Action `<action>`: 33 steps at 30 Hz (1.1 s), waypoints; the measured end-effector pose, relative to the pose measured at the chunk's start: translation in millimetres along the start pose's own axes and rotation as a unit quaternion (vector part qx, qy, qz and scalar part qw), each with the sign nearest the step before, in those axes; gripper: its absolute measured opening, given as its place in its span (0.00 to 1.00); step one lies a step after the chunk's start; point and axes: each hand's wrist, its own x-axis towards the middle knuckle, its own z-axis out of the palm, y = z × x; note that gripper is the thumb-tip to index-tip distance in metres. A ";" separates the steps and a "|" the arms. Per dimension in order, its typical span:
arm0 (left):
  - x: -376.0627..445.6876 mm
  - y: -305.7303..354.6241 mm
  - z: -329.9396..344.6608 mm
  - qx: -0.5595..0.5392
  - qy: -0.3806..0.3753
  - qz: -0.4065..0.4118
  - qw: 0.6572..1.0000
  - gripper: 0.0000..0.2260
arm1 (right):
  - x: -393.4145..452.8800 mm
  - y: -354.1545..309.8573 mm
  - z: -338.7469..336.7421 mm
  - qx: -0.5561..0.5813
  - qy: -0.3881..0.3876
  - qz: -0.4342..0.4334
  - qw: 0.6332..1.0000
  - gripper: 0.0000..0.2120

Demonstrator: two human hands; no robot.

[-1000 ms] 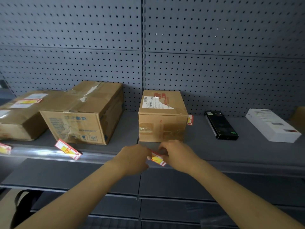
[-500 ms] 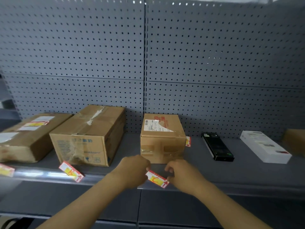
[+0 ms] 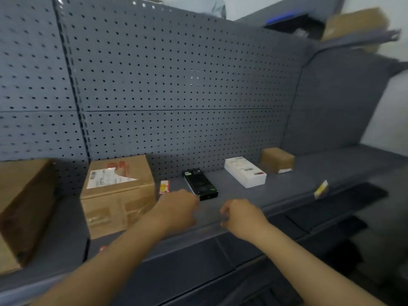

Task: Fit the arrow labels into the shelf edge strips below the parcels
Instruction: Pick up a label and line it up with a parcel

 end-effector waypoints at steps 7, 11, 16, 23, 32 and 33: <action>70.0 81.7 -2.6 -0.010 -0.011 0.085 0.996 0.10 | -34.3 97.3 -37.8 -0.006 0.058 0.114 0.992 0.12; 107.7 139.1 3.2 -0.016 -0.022 0.142 0.989 0.16 | -49.6 154.2 -49.6 0.017 0.072 0.148 0.986 0.14; 156.0 205.0 4.6 -0.027 -0.021 0.179 0.983 0.20 | -63.0 224.0 -68.2 0.019 0.075 0.168 0.983 0.16; 224.3 266.0 10.8 -0.028 -0.044 0.188 0.981 0.20 | -52.5 307.0 -86.3 0.011 0.068 0.180 0.981 0.16; 339.8 294.1 26.5 0.015 -0.059 0.172 0.983 0.13 | 35.5 393.3 -95.9 0.011 0.062 0.173 0.983 0.16; 352.5 294.9 26.8 0.017 -0.055 0.171 0.984 0.12 | 47.9 401.5 -98.4 0.011 0.062 0.177 0.982 0.15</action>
